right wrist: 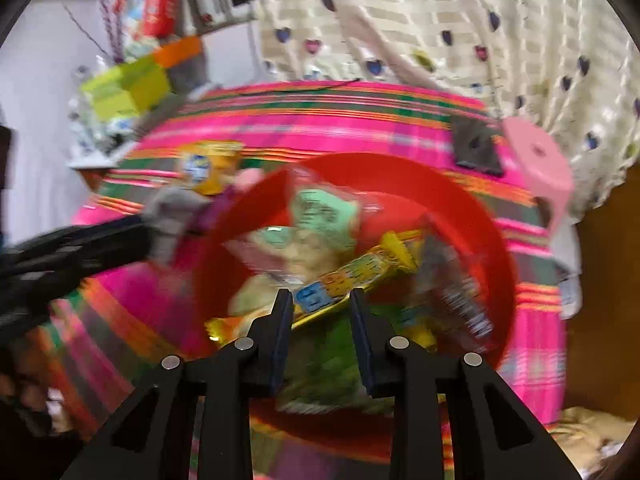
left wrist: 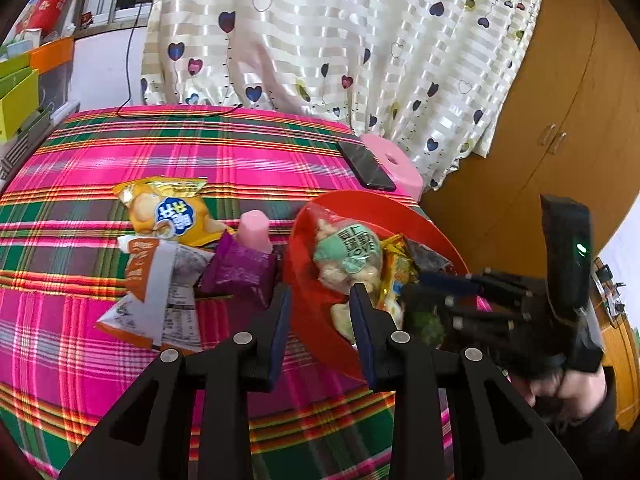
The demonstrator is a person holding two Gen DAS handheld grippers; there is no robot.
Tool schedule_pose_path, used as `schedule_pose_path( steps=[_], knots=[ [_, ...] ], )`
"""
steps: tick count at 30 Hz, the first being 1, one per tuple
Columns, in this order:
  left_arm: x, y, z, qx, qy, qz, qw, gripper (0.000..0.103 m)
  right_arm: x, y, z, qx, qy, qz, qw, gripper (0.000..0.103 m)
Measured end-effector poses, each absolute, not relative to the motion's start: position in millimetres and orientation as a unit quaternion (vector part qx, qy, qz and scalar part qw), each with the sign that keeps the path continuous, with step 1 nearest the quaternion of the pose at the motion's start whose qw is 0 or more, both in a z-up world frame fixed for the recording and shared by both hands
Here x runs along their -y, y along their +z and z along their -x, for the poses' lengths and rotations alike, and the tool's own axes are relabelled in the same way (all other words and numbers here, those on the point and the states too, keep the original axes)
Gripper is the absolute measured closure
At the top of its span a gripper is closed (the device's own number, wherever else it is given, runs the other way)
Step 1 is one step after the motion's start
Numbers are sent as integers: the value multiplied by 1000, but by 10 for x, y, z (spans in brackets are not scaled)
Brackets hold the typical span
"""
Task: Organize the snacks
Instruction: 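Move both tools back toward the remaining snacks beside the basket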
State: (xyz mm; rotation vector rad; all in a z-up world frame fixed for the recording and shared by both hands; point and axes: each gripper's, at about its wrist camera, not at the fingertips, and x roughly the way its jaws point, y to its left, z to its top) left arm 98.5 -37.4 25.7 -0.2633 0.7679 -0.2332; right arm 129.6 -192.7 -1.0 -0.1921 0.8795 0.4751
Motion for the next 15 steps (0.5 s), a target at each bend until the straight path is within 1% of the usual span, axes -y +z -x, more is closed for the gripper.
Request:
schedule_pose_path(
  steps=[4, 11, 15],
  knots=[
    [280, 225, -957, -374, -106, 134, 912, 72, 2095, 15, -1451, -418, 194, 83, 884, 78],
    [136, 199, -820, -372, -94, 141, 913, 72, 2125, 151, -1254, -405, 209, 63, 888, 78],
    [60, 214, -713, -367, -81, 139, 916, 72, 2058, 260, -1097, -394, 226, 58, 889, 73]
  ],
)
